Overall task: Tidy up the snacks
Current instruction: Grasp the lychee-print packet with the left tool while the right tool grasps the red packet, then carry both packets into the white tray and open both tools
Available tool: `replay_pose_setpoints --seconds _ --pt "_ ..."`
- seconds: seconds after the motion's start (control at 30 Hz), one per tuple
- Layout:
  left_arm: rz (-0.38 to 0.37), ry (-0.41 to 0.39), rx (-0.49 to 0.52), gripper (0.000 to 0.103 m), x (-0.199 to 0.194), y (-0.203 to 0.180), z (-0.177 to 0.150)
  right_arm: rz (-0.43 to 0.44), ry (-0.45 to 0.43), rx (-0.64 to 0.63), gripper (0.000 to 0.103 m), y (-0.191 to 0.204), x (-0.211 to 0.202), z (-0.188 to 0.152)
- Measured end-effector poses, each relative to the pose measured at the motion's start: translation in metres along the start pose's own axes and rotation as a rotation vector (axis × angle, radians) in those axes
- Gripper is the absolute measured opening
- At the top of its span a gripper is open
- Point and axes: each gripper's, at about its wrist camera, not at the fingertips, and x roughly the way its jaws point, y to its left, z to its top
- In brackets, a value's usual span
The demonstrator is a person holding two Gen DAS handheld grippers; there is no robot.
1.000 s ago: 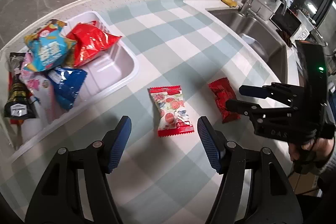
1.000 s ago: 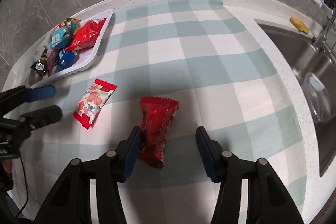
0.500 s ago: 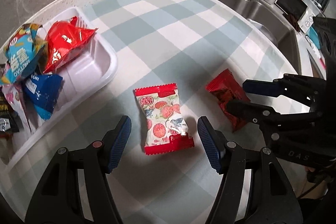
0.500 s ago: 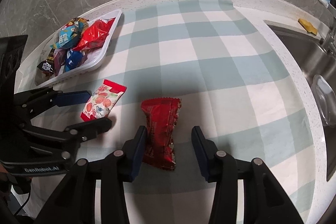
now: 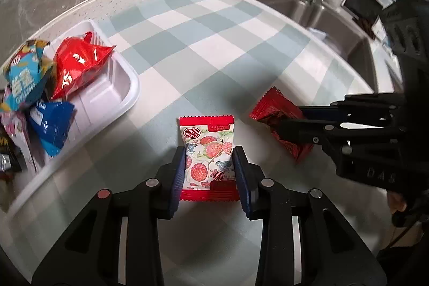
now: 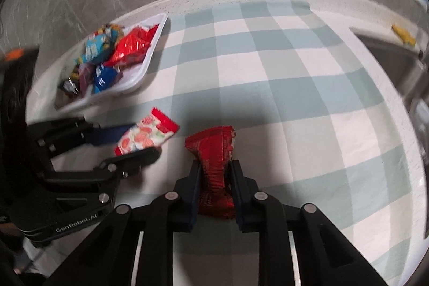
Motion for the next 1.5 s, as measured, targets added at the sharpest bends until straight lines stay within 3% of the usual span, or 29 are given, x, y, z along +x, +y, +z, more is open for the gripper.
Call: replay_pose_setpoints --seconds 0.23,0.53,1.03,1.5 --pt "-0.074 -0.044 -0.093 0.032 -0.026 0.014 -0.005 0.117 -0.015 0.092 0.023 -0.009 -0.013 0.002" --pt "-0.079 -0.131 -0.199 0.032 -0.080 0.049 -0.009 0.223 -0.030 0.101 0.023 0.011 -0.020 0.020" --pt "0.050 -0.255 -0.450 0.032 -0.144 0.167 -0.014 0.358 -0.049 -0.027 0.023 0.090 -0.005 0.084" --pt "0.126 -0.294 -0.550 0.032 -0.152 0.238 -0.005 0.398 -0.040 -0.148 0.023 0.169 0.033 0.144"
